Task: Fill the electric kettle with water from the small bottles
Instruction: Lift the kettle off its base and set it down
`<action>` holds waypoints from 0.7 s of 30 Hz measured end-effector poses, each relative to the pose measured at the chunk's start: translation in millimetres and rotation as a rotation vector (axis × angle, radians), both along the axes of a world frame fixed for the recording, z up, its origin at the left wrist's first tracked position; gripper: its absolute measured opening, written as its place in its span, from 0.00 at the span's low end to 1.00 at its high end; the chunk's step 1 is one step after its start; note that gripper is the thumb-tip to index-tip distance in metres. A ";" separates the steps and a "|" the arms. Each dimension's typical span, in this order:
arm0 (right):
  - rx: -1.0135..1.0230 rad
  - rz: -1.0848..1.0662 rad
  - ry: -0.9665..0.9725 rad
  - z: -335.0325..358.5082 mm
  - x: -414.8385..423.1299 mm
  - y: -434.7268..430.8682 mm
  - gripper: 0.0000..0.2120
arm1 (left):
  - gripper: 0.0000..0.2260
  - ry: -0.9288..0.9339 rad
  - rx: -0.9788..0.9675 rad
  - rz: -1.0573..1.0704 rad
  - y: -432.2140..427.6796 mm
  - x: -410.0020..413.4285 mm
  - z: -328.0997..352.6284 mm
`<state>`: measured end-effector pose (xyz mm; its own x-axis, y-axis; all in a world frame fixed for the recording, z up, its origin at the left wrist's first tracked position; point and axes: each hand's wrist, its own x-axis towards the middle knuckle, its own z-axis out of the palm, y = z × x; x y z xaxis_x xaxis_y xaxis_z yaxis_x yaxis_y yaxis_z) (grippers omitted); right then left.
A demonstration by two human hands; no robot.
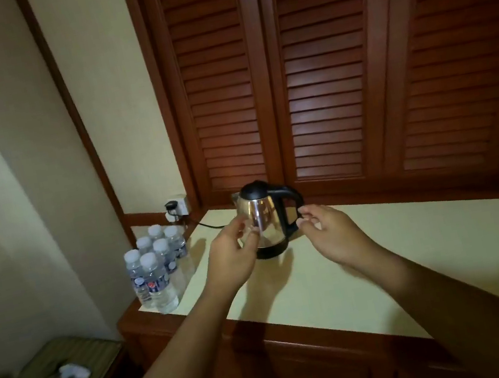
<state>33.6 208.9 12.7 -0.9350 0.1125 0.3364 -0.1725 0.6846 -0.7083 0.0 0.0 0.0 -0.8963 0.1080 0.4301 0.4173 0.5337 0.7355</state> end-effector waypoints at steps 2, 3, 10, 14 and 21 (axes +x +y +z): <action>-0.075 -0.023 -0.039 -3.3 -23.9 -3.2 0.18 | 0.21 -0.069 0.018 0.029 -5.9 -22.2 -5.5; -0.096 -0.042 -0.043 -6.3 -38.0 -3.8 0.19 | 0.23 -0.095 0.015 0.042 -9.2 -36.3 -10.0; -0.139 -0.282 -0.091 -25.7 -133.3 -4.9 0.36 | 0.41 -0.316 0.069 -0.005 -15.8 -132.6 -33.7; -0.229 -0.300 -0.141 -51.3 -176.7 2.3 0.44 | 0.52 -0.394 0.119 -0.125 -2.0 -166.9 -52.7; -0.353 -0.286 -0.031 -60.0 -188.7 -9.2 0.30 | 0.44 -0.432 0.287 -0.281 21.9 -202.8 -83.1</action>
<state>-155.1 199.7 -47.3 -0.8588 0.4703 0.2032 0.0137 0.4176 -0.9085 -202.8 21.9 -83.1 -0.9506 0.3000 0.0797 0.1446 0.2009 0.9689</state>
